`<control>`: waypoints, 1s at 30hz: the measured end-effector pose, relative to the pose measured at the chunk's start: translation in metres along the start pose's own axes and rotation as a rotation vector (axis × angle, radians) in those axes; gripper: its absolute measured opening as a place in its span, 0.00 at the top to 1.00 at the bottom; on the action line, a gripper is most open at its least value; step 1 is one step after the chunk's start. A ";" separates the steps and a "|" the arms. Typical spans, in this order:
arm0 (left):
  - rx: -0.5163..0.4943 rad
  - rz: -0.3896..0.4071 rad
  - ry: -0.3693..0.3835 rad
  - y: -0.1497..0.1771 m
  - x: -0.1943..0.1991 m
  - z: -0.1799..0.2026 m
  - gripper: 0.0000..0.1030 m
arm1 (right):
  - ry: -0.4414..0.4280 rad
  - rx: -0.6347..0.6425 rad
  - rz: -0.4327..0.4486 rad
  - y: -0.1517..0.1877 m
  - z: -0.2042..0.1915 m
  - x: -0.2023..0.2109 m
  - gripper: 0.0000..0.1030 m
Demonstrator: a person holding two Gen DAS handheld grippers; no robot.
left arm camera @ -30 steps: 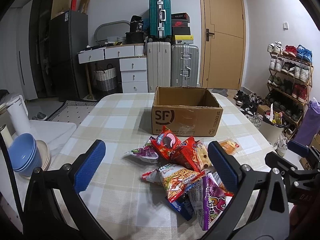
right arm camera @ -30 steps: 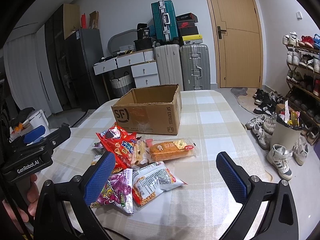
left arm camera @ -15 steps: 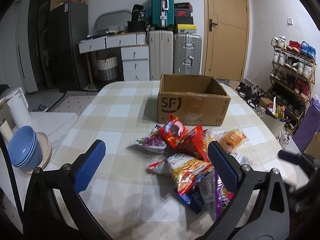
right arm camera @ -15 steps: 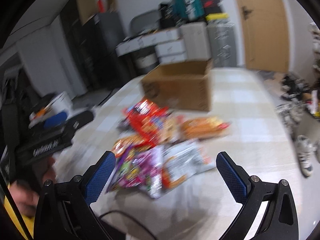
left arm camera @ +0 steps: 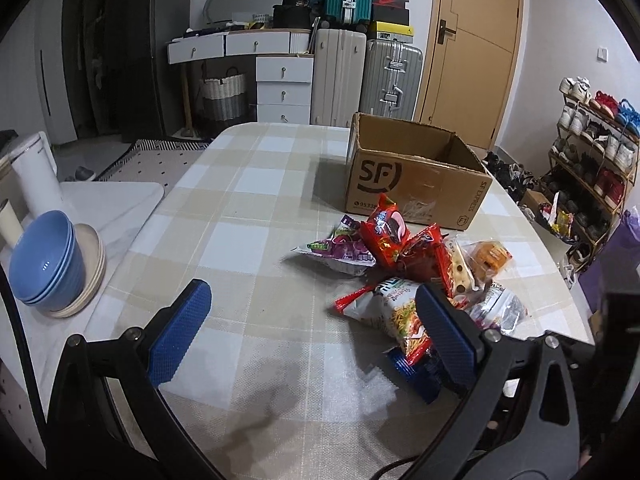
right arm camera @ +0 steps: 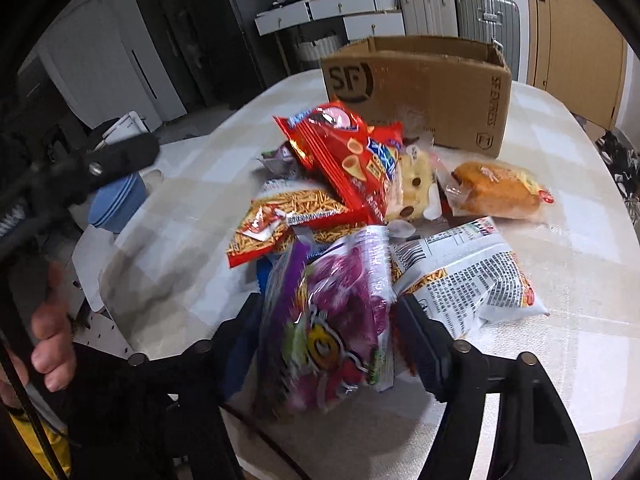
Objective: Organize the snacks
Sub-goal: 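Grasp the purple candy bag with the right gripper while the left gripper grasps the white noodle-snack bag, then lift the purple bag with the right gripper while the left gripper lifts the noodle bag toward the box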
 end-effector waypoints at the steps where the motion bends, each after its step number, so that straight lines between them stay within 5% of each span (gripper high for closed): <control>1: 0.003 -0.005 -0.003 0.001 -0.001 -0.002 0.01 | 0.004 0.000 -0.007 0.001 0.001 -0.003 0.43; 14: 0.017 -0.144 0.022 0.027 -0.028 0.002 0.01 | -0.064 -0.056 -0.003 0.010 0.005 0.009 0.64; 30: 0.087 -0.204 0.107 0.037 -0.042 0.009 0.01 | -0.163 -0.165 0.145 -0.013 0.018 0.064 0.66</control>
Point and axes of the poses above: each gripper's, at about its wrist camera, not at the fingertips, and x roughly against the way its jaws point, z to its right, y to its underside, the point moved 8 cm from there along -x, roughly the way its jaws point, and after that the axes turned 6 degrees about z, right-handed, at the moved point
